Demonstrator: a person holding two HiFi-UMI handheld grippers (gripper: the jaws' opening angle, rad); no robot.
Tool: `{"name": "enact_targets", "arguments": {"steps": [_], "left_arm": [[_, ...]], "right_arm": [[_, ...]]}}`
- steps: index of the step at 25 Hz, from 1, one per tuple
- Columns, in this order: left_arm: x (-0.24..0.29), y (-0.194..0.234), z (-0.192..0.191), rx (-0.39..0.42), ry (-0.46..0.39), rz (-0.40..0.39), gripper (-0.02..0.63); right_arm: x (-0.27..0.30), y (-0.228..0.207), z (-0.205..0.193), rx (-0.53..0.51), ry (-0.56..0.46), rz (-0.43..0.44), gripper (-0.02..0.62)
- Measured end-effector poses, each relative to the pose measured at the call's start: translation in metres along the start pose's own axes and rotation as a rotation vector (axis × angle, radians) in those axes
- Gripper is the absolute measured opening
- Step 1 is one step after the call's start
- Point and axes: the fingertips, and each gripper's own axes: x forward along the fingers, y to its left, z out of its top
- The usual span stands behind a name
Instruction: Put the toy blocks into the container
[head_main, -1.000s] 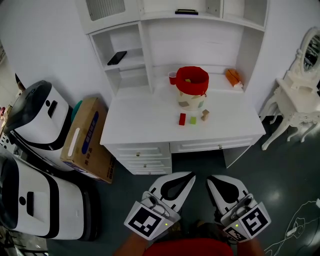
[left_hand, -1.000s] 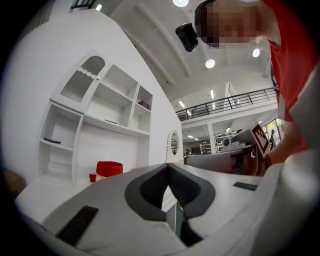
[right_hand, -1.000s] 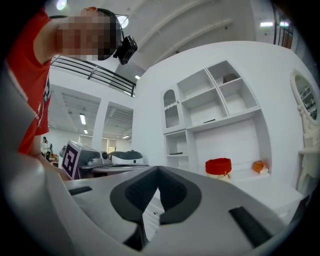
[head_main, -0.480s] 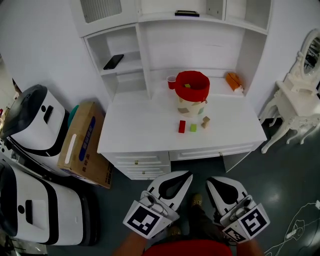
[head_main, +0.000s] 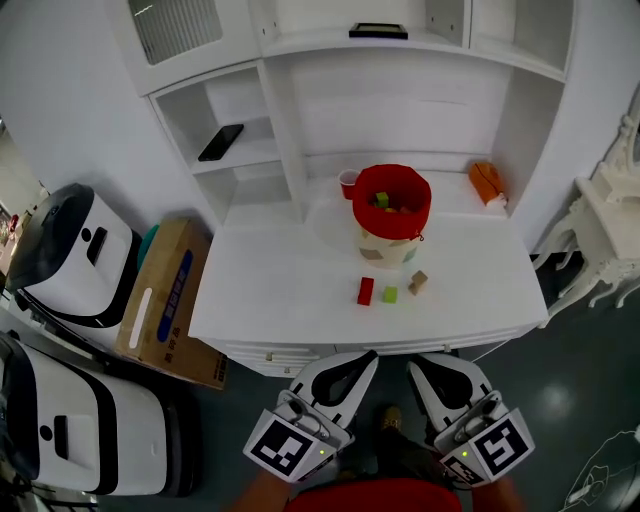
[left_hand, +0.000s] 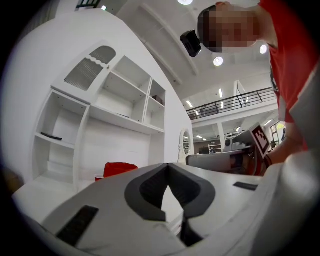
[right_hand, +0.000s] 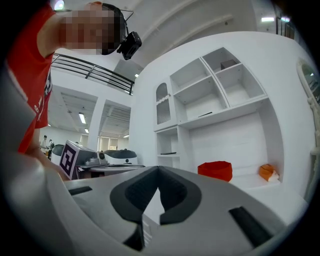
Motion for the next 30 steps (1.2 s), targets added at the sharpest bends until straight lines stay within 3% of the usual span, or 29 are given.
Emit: {"name": "enact_targets", "arguments": {"steps": [6, 9, 13, 23, 30], "left_arm": [[0.047, 0.028, -0.006, 0.044, -0.021, 0.047, 0.015], [0.067, 0.036, -0.017, 0.007, 0.043, 0.067, 0.015], [0.089, 0.049, -0.025, 0.006, 0.065, 0.101, 0.015], [0.120, 0.079, -0.040, -0.008, 0.073, 0.126, 0.015], [0.126, 0.098, -0.051, -0.018, 0.091, 0.113, 0.015]], "right_arm": [[0.026, -0.048, -0.013, 0.026, 0.035, 0.037, 0.017], [0.037, -0.067, -0.017, 0.017, 0.042, 0.069, 0.017], [0.050, -0.093, -0.024, -0.003, 0.064, 0.091, 0.020], [0.073, -0.146, -0.061, 0.043, 0.155, 0.014, 0.029], [0.089, -0.183, -0.115, 0.072, 0.275, -0.073, 0.123]]}}
